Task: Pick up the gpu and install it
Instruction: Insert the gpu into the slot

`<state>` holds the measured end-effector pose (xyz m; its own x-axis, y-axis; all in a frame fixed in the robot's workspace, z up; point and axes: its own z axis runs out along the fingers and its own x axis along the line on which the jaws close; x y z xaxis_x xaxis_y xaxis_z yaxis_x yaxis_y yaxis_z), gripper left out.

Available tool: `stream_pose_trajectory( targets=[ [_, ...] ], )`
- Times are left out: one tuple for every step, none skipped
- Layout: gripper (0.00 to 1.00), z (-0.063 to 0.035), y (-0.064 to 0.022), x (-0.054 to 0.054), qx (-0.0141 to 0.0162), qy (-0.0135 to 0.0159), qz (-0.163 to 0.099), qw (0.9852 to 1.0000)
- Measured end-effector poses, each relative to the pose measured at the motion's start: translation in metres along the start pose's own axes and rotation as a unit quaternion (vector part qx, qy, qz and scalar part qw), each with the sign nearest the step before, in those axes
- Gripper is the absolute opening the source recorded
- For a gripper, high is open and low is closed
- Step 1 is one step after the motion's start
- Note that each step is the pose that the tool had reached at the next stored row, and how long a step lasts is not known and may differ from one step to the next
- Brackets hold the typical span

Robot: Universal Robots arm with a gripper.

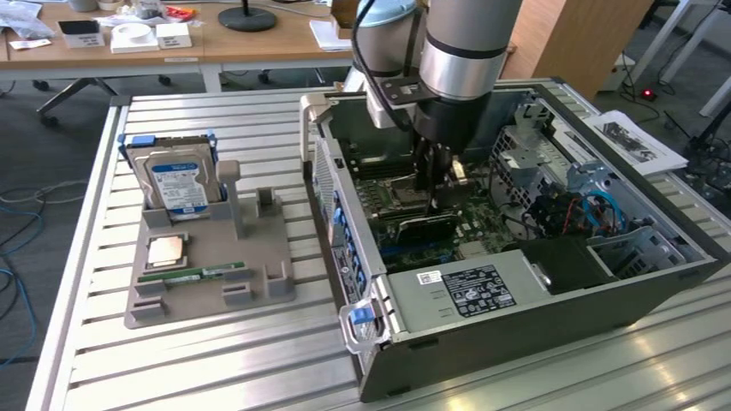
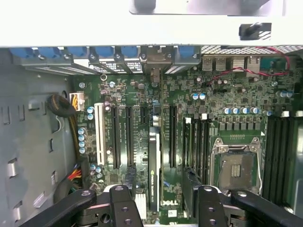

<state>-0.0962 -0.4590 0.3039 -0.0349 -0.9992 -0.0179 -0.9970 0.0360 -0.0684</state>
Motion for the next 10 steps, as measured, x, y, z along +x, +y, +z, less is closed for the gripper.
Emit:
stream_pose_trajectory(
  targets=[
    [0.52, -0.0019, -0.0001, -0.0002, 0.0000, 0.0000, 0.000, 1.0000],
    [0.52, -0.0036, -0.0002, -0.0003, 0.0000, 0.0000, 0.000, 1.0000],
    [0.52, -0.0052, -0.0003, -0.0005, 0.0000, 0.0000, 0.000, 1.0000],
    [0.52, -0.0066, -0.0004, -0.0007, 0.0000, 0.0000, 0.000, 1.0000],
    [0.52, -0.0080, -0.0006, -0.0009, 0.0000, 0.0000, 0.000, 1.0000],
    [0.52, -0.0090, -0.0006, -0.0010, 0.0000, 0.0000, 0.000, 1.0000],
    [0.52, -0.0091, -0.0006, -0.0010, 0.0001, -0.0001, 0.000, 1.0000],
    [0.52, -0.0091, -0.0006, -0.0010, 0.0000, -0.0001, 0.000, 1.0000],
    [0.52, -0.0091, -0.0006, -0.0010, 0.0001, -0.0002, 0.000, 1.0000],
    [0.52, -0.0091, -0.0006, -0.0010, 0.0000, -0.0001, 0.000, 1.0000]
  ],
)
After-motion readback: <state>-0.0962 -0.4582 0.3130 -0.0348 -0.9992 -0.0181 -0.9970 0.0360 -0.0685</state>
